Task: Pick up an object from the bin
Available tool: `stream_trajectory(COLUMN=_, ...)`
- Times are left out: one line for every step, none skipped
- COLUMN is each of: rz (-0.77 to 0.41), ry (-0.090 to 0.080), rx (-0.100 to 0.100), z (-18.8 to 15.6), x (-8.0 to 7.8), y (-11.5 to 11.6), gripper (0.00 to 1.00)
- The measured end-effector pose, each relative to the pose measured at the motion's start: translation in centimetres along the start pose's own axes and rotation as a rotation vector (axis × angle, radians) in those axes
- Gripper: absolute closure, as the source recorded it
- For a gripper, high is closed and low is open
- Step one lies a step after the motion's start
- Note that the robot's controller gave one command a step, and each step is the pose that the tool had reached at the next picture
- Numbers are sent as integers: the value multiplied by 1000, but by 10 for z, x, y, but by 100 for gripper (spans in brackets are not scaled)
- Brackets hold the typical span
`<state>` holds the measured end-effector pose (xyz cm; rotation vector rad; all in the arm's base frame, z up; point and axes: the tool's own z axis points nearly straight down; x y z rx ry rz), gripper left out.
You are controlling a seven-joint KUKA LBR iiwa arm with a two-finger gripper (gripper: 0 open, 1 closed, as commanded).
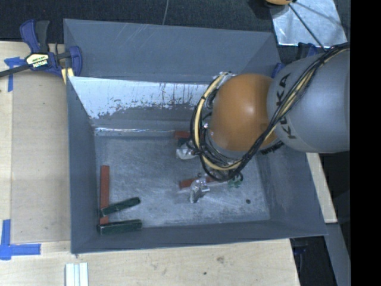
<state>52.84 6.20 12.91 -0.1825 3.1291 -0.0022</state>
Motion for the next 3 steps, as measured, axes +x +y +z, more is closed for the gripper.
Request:
stream_trajectory(rz=7, ry=-24, rx=-2, z=52, x=5, y=-45, gripper=100)
stream_trajectory(rz=7, ry=-24, rx=-2, z=51, x=5, y=-45, gripper=100)
stream_trajectory(rz=31, ry=4, rx=-2, z=-78, x=8, y=-41, gripper=100)
